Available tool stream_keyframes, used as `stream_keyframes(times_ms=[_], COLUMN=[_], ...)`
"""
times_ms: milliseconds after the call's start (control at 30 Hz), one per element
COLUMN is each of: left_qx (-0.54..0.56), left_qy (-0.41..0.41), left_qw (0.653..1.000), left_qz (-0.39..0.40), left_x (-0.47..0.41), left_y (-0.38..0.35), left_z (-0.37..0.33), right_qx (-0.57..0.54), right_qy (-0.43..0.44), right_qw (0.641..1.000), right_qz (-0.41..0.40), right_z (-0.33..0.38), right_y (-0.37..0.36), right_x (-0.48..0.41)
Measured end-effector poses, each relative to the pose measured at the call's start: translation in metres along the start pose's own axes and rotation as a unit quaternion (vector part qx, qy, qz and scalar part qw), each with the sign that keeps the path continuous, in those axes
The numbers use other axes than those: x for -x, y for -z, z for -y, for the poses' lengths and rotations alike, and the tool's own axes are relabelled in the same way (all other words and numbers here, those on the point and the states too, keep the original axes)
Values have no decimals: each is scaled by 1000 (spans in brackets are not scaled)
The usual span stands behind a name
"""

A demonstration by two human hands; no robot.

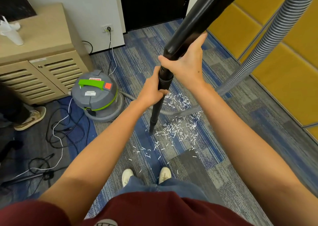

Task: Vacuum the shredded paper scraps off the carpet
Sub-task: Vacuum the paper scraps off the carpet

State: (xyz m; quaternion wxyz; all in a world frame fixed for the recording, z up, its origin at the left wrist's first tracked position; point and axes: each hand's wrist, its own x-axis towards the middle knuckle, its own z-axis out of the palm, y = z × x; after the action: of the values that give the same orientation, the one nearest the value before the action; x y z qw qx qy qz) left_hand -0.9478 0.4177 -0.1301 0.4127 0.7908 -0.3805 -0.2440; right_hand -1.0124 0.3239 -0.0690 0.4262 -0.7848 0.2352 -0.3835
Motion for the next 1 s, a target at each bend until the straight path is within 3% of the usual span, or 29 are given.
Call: stream_keyframes(times_ms=[233,500,1000], left_qx=[-16,-32,-10], left_qy=[-22,-8,-30], left_qw=[1000,999,999], left_qz=[-11,-2,16], left_x=[-11,-12,-21], left_y=[15,7,-28], left_z=[-5,13,-5], right_qx=[-15,-20,18], right_qy=[2,-51,-56], right_qw=[1000,998,998], right_qz=[-17,-3,-23], right_z=[5,-14,-24], right_y=[0,-9,29], right_x=[-14,-3,-5])
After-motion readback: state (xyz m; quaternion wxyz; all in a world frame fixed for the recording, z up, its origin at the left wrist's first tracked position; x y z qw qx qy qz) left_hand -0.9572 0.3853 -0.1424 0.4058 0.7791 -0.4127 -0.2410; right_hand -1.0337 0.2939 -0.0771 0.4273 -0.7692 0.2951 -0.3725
